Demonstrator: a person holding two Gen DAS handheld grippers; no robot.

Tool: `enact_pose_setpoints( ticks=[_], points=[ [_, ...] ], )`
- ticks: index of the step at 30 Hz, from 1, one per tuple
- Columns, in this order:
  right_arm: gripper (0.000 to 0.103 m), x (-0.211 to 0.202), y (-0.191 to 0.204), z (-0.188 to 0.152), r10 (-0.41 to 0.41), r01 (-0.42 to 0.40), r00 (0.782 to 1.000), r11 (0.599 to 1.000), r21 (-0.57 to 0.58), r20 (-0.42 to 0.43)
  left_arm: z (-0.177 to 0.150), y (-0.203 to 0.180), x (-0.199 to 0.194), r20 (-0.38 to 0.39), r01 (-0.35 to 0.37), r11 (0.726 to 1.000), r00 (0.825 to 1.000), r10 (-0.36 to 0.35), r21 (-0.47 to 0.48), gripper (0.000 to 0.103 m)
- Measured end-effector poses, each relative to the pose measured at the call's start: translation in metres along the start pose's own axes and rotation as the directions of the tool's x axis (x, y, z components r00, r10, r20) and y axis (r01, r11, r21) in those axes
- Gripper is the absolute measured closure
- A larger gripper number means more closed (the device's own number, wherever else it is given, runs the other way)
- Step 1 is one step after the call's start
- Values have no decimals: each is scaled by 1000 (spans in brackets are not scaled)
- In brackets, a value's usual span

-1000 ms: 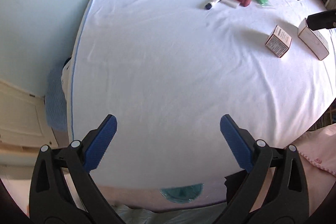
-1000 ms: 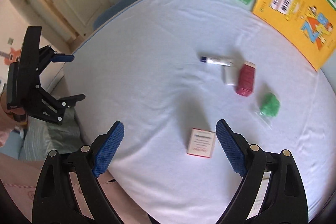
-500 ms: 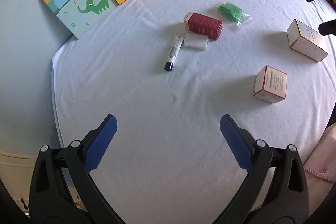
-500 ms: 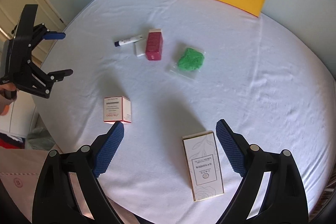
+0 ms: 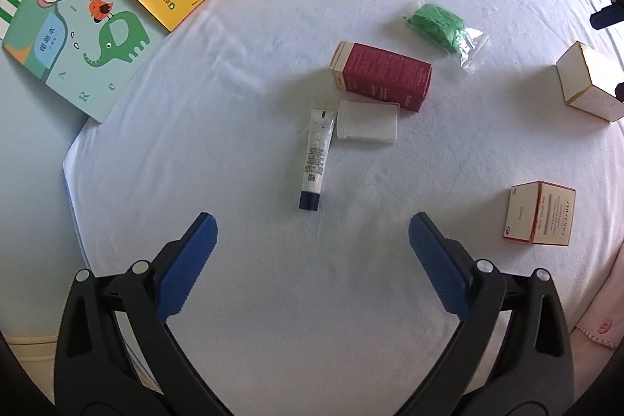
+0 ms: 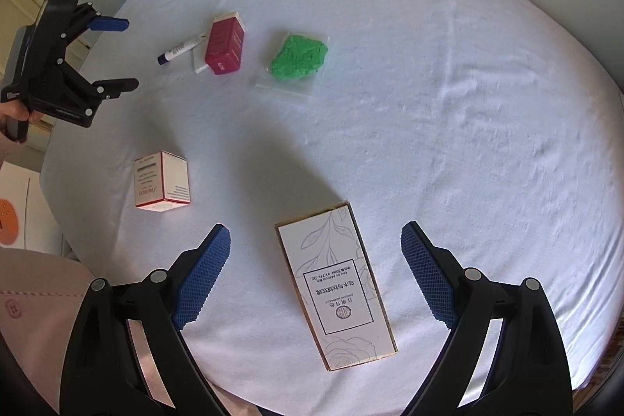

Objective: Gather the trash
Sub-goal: 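Grasp the white toothpaste tube with the left tool while the right tool grasps the gold-edged perfume box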

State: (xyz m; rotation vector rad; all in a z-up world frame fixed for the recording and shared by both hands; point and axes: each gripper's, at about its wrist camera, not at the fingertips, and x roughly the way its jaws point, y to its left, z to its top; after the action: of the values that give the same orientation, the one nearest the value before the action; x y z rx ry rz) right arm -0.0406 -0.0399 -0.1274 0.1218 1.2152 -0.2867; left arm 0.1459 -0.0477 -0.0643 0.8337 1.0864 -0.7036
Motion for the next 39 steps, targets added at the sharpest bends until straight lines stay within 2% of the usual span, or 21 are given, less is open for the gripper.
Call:
enact_pose_setpoints(
  ticks=[7,12,13,15,17,18,19,21,22,23,30,33,39],
  points=[
    [14,20,-3,-10,-3,2,999,1000,-20,-55,15,9,32,-36,29,999,999,-28,35,8],
    [16,33,-5,-11,-24,19,996,998,-63,-84,24,16,50,-55,67,997,996,-64,41,21],
    [19,36,-5,-11,-38,31,996,997,-76,-86,25,17,53,-54,78,996,996,-76,37,20],
    [24,41,-4,-11,-34,24,994,995,-95,-100,29,22,55,-36,117,993,993,-116,25,24],
    [45,47,-4,-11,-30,17,992,995,-102,-120,30,26,57,-22,168,986,986,-168,17,37],
    [49,49,-5,-11,-17,4,992,995,-99,-129,30,28,57,-19,205,979,979,-205,8,42],
    [49,50,-5,-10,-12,-1,991,995,-95,-130,30,29,58,-18,230,973,973,-230,1,51],
    [50,48,-8,-7,4,-14,992,996,-83,-122,31,29,56,-7,227,974,974,-227,14,69],
    [51,46,-10,-4,12,-22,993,997,-80,-118,31,28,55,-7,234,972,972,-234,22,85],
    [51,44,-11,-2,10,-19,994,996,-83,-111,31,26,55,-11,239,971,971,-239,26,91],
    [53,22,-7,8,11,-19,997,993,-115,-73,26,6,36,2,217,975,976,-218,47,91],
    [53,14,-7,13,14,-21,998,991,-132,-56,22,0,19,21,179,982,983,-180,60,91],
    [53,0,10,16,24,-29,999,979,-200,-28,5,-9,-5,37,146,989,988,-147,34,91]
  ],
)
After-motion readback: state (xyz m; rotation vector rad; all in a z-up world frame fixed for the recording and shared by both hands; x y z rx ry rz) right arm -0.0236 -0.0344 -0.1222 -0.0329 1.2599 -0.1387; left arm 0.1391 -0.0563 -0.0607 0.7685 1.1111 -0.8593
